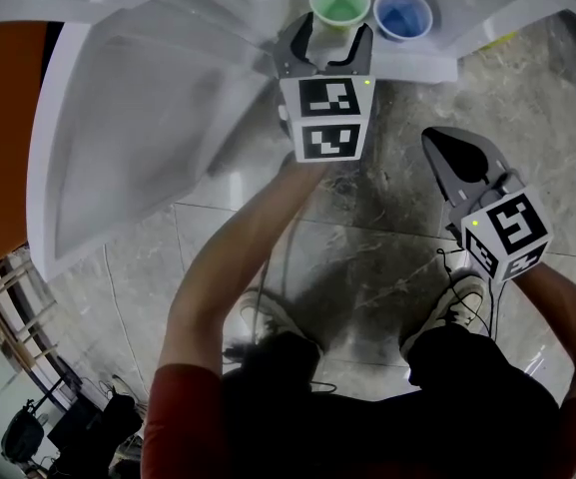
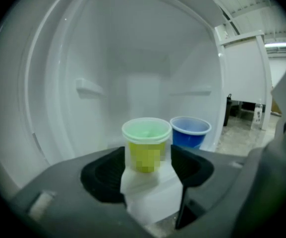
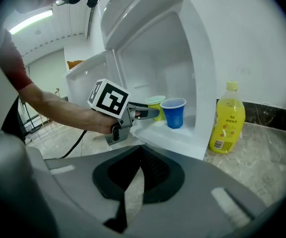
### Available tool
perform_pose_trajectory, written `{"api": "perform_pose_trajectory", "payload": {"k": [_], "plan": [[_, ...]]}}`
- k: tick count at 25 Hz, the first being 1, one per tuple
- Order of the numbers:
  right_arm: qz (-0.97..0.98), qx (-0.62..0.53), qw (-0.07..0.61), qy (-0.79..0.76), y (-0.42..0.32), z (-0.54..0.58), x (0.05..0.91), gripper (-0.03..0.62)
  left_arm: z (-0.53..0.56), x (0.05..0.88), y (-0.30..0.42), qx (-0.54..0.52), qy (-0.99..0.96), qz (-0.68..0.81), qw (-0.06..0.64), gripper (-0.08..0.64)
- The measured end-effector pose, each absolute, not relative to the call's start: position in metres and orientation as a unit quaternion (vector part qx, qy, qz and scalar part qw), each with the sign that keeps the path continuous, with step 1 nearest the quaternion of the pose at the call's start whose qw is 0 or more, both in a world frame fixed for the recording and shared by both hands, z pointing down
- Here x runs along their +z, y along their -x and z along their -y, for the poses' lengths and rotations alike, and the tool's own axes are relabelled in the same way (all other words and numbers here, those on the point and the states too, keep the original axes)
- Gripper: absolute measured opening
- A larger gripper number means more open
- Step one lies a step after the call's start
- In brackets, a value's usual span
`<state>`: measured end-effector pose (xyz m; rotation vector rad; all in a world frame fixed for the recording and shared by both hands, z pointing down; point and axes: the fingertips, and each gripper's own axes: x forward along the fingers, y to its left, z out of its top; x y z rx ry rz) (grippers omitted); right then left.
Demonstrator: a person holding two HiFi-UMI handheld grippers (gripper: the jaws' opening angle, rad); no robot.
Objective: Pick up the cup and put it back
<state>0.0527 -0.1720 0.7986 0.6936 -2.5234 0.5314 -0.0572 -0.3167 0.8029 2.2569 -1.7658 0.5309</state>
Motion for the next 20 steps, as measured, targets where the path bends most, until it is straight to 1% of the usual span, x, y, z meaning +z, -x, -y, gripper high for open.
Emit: {"api": "perform_pose_trajectory", "payload": {"k": [6,11,13,16,20], "plan": [[0.916,0.198,0.239,-0.254,-0.061,0.17,0.805,0.0,0.328,0.805,0.055,0.178,-0.765,0.61,0.103,0.318],[0.913,0.206,0.244,-0.255,-0.066,0.17,0.812,0.0,0.338,0.809,0.055,0.172,-0.762,0.616,0.103,0.319],[0.913,0.205,0.243,-0.256,-0.066,0.171,0.811,0.0,0.34,0.807,0.055,0.17,-0.761,0.618,0.101,0.312],[0.914,0.204,0.24,-0.257,-0.067,0.17,0.809,0.0,0.339,0.804,0.056,0.166,-0.76,0.62,0.097,0.278],[0.914,0.203,0.243,-0.255,-0.066,0.169,0.81,0.0,0.339,0.805,0.056,0.164,-0.763,0.618,0.099,0.273]]}}
